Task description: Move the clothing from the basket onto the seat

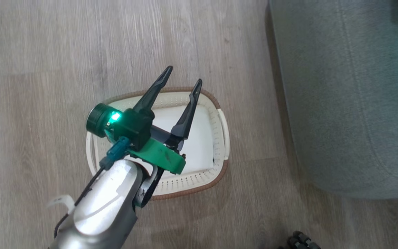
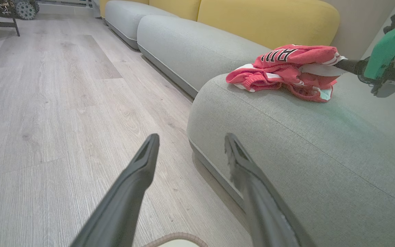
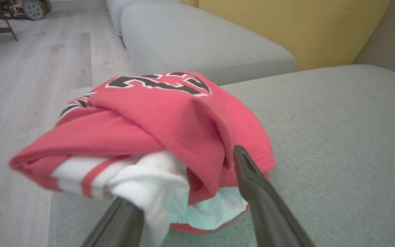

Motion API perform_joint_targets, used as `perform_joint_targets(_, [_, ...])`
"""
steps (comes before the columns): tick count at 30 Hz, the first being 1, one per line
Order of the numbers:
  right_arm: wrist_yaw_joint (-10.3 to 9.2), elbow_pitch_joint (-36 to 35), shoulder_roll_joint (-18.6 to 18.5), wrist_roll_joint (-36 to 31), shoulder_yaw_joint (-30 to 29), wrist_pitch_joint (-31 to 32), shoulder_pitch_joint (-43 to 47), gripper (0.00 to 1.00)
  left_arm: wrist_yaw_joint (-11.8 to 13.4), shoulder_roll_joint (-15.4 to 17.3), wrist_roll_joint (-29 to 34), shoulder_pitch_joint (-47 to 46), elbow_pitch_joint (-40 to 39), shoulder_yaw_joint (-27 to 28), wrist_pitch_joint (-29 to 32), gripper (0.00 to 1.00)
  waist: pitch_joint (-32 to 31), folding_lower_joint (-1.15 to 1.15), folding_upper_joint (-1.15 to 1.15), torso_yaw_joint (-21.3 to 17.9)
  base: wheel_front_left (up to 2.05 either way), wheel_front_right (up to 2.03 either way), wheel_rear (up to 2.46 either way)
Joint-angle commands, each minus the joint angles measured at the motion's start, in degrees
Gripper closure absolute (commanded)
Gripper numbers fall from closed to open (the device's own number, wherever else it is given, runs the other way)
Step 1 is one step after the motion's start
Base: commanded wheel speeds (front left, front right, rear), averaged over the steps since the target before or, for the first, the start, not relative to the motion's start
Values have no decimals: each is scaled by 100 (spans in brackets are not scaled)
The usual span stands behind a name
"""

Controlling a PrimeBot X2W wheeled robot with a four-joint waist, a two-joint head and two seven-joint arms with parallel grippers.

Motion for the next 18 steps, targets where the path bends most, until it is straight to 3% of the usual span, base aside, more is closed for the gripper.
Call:
perform_joint_targets(1, [-1,-236,-28,64,122,-53,84,0,28,71,-63,39,-157,166,-52,0,-91,0,0,-50,0,0,0])
perform_joint_targets(7, [-1,-706,27,720,864,-53,685,0,68,39,-229,188,-71,285,-61,0,-524,0,0,-166,0,0,0])
perform_joint_targets(18, [-1,-1296,-299,1671,2212,-53,1480,0,205,-120,-509,715,98,764,-70,0,-1563,0,0,-63,0,0,0])
